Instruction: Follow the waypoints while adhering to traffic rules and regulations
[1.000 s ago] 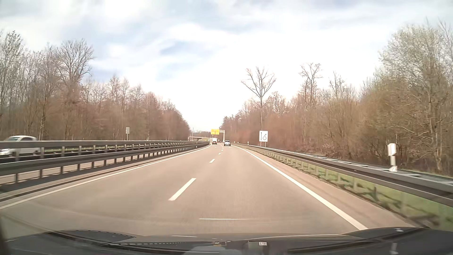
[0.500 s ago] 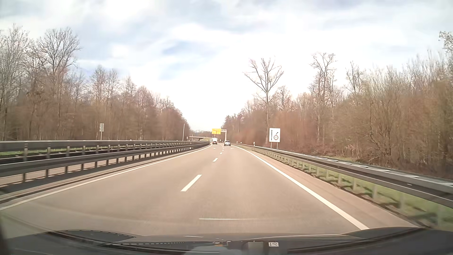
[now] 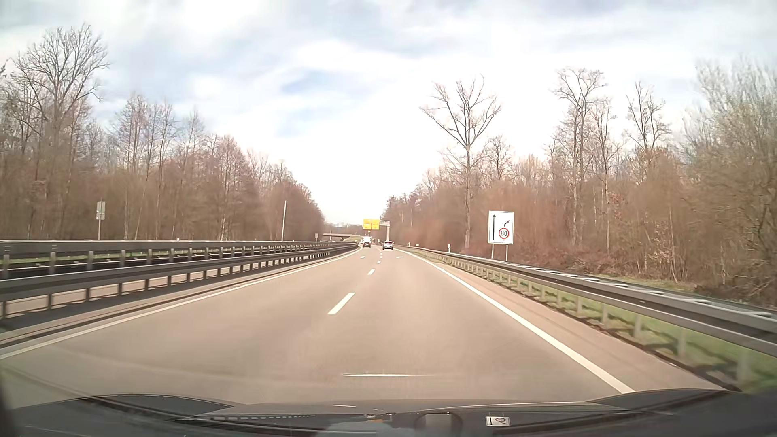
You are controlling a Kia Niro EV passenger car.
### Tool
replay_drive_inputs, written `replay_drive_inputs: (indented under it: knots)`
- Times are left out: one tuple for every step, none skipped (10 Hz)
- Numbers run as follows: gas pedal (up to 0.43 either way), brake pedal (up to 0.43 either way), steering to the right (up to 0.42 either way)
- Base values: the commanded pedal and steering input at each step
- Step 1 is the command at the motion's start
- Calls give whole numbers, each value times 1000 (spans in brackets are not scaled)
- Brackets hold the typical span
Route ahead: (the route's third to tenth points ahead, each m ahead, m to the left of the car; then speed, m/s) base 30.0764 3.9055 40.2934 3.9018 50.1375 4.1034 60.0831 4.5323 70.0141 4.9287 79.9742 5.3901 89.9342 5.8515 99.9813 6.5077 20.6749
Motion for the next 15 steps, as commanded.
replay_drive_inputs:
  knots:
    - [47,0,3]
    - [47,0,2]
    - [59,0,2]
    - [59,0,1]
    - [59,0,1]
    - [59,0,1]
    - [59,0,0]
    - [67,0,-1]
    - [67,0,-2]
    - [67,0,-2]
    - [67,0,-2]
    - [67,0,-2]
    - [98,0,-2]
    - [150,0,-2]
    - [169,0,-2]
